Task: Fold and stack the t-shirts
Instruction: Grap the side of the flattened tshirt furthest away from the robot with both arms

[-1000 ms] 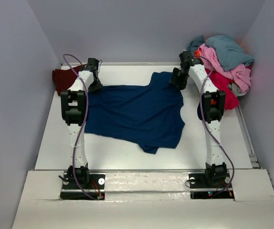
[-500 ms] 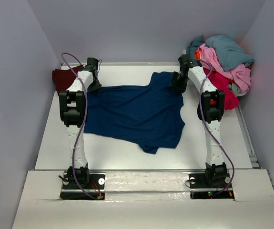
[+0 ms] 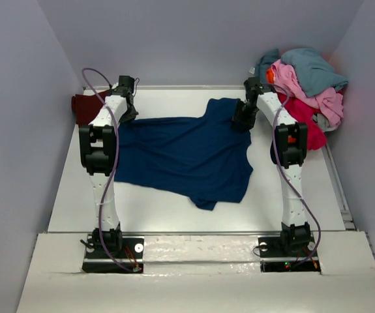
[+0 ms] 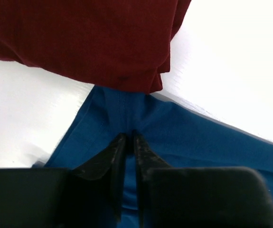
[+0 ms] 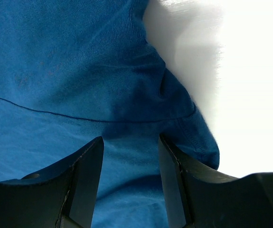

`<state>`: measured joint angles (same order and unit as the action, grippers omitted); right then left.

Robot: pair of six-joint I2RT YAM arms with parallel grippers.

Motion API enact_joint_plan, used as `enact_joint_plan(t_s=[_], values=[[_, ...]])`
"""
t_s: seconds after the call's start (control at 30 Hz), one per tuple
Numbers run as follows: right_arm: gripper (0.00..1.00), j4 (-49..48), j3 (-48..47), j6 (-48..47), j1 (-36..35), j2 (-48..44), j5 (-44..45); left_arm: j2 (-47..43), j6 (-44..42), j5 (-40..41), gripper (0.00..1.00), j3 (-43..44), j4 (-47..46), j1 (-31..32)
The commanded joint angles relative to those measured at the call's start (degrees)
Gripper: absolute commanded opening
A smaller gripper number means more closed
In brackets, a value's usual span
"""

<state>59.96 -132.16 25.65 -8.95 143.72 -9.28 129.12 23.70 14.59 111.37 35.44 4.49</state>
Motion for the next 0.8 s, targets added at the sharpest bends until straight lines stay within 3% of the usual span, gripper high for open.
enact_joint_plan(t_s=[0.0, 0.1, 0.33, 0.53, 0.77], values=[[0.55, -1.61, 0.59, -0.86, 0.43, -2.57, 0.92, -2.56, -0.50, 0.79, 0.16, 0.42, 0.24, 0.17], [0.55, -2.39, -0.11, -0.43, 0.43, -2.22, 1.80, -1.68, -0.15, 0.35, 0.06, 1.13, 0.50, 0.17], [0.56, -3.88, -7.76, 1.68, 0.95, 0.69, 5.58, -0.89, 0.11, -0.44, 0.06, 1.39, 0.33, 0.17], [0.59, -8.63, -15.31, 5.99, 3.85, 4.72, 1.46, -0.80, 0.03, -1.05, 0.06, 2.09, 0.68, 0.17], [0.62, -14.35, -16.37, 7.92, 6.66, 7.36, 0.14, -1.94, 0.29, -1.76, 0.06, 0.51, 0.51, 0.17]])
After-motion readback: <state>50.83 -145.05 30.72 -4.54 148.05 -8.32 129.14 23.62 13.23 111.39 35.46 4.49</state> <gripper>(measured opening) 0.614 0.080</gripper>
